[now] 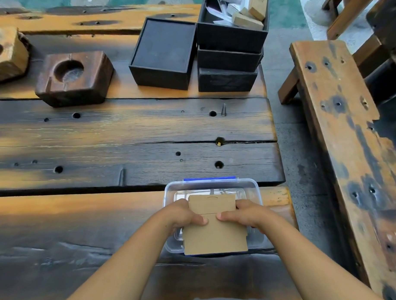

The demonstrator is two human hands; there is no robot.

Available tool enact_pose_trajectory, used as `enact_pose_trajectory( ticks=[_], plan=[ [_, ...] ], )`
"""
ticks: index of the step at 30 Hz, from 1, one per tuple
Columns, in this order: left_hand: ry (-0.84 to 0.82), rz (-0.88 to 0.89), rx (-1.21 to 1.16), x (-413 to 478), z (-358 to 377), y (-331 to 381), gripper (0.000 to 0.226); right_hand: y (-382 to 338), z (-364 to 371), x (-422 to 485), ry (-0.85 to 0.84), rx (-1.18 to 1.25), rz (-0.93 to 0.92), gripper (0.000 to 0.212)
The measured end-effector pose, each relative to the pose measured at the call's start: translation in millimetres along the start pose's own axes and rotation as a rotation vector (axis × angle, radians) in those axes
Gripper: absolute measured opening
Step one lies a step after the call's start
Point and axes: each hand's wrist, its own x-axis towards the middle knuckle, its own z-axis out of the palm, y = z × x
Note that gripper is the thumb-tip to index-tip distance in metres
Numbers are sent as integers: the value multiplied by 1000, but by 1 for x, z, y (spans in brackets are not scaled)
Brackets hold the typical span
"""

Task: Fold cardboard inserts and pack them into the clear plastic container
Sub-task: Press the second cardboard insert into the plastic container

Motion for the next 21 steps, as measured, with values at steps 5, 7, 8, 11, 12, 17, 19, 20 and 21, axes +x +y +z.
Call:
enact_pose_trajectory(
  ticks=[5, 7, 8, 11, 12, 17, 19, 20, 21],
  plan=[
    [-35, 67, -85, 4, -3, -12, 60, 3, 6, 1, 35, 16, -79, 69],
    [-41, 100, -67, 6, -4, -15, 56, 4, 6, 2, 42, 0, -106, 74],
    [-60, 116, -44, 5, -4, -16, 51, 5, 5, 3, 39, -12, -121, 76],
    [-113, 153, 19, 3, -4, -17, 46, 8, 3, 3, 24, -55, -172, 77],
    [-104, 169, 43, 3, -3, -19, 48, 9, 3, 2, 17, -62, -188, 75],
    [-69, 278, 145, 2, 0, -20, 58, 9, 0, 1, -18, -52, -224, 61],
    [-38, 303, 224, 3, 1, -19, 56, 8, 1, 2, 12, -63, -222, 62],
    [-14, 314, 276, 3, 1, -19, 54, 8, 2, 3, 37, -70, -221, 64],
    [3, 313, 305, 3, 1, -18, 53, 7, 4, 3, 58, -67, -219, 66]
  ],
)
